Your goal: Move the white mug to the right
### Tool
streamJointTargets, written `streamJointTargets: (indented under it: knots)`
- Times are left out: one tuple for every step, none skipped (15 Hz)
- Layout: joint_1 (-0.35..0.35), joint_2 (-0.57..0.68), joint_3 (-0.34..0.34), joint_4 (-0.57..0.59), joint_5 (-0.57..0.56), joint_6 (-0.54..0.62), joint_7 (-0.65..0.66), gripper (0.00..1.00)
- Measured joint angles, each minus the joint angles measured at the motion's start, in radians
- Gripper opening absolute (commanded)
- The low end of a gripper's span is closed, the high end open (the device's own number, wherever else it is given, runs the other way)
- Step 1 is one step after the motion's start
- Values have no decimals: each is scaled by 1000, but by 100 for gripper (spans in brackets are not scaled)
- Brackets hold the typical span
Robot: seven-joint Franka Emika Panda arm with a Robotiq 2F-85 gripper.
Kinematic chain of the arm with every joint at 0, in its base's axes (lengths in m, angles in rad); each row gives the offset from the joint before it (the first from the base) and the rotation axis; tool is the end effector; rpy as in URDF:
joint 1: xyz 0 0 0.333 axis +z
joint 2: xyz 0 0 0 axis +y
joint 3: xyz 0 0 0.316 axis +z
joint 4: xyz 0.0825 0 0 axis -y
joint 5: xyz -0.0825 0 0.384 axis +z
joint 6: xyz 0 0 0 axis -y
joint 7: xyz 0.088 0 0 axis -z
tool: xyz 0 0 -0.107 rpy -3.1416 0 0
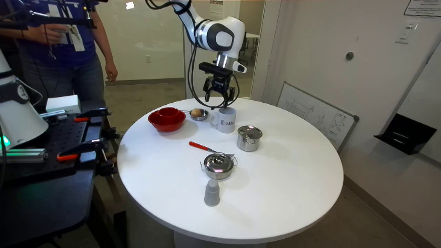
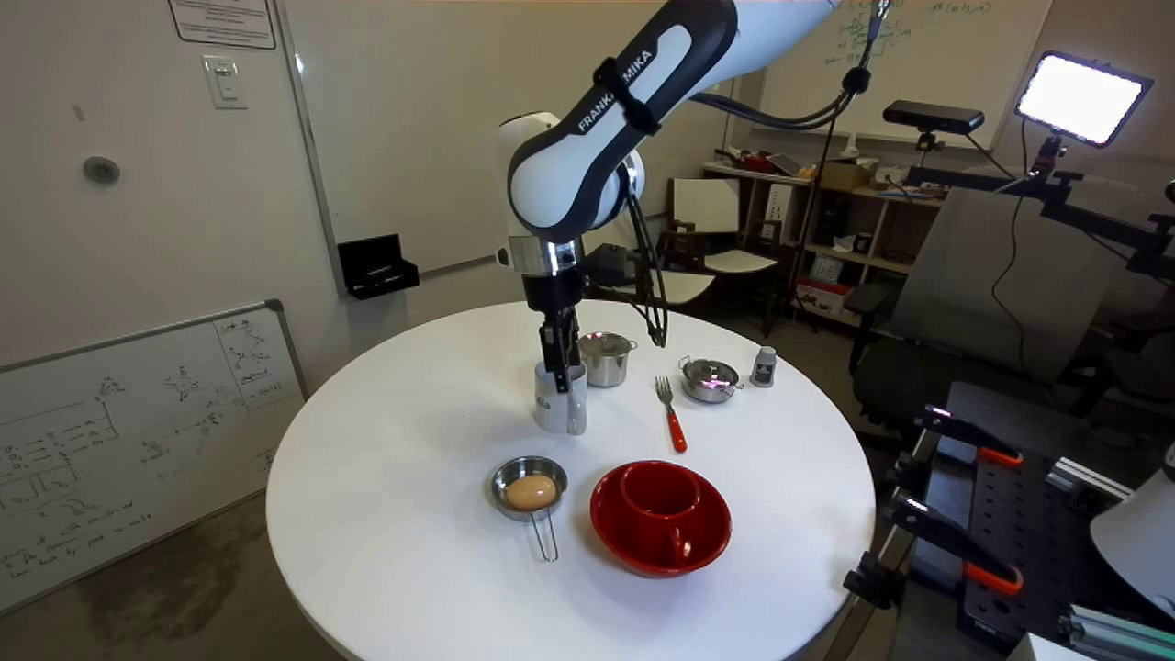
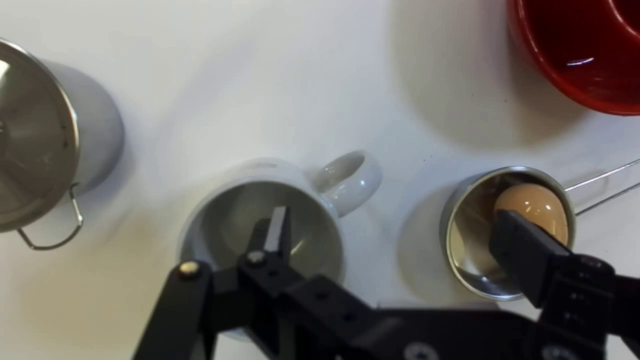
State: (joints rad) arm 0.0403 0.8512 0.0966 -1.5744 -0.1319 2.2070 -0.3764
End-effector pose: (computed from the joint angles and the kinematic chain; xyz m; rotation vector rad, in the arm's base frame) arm 0.6650 0.0804 0.1221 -2.9901 -0.8892 0.3348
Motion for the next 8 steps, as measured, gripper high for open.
streamJointTargets:
  knots:
    - [8,16,-10,23,-9,-17,14,100]
    - [15,32,-19,46,-16,-33,27,100]
    - [20,48,-25,68,-21,-48,38,100]
    - [23,65,-30,91,-25,-65,46,100]
    - [27,80,-34,113,-27,-80,51,100]
    - [29,95,-36,133,-27,-94,55,100]
    - [30,108,-36,153,-27,-108,57,98]
    - [31,121,-36,172,-27,-121,59,85]
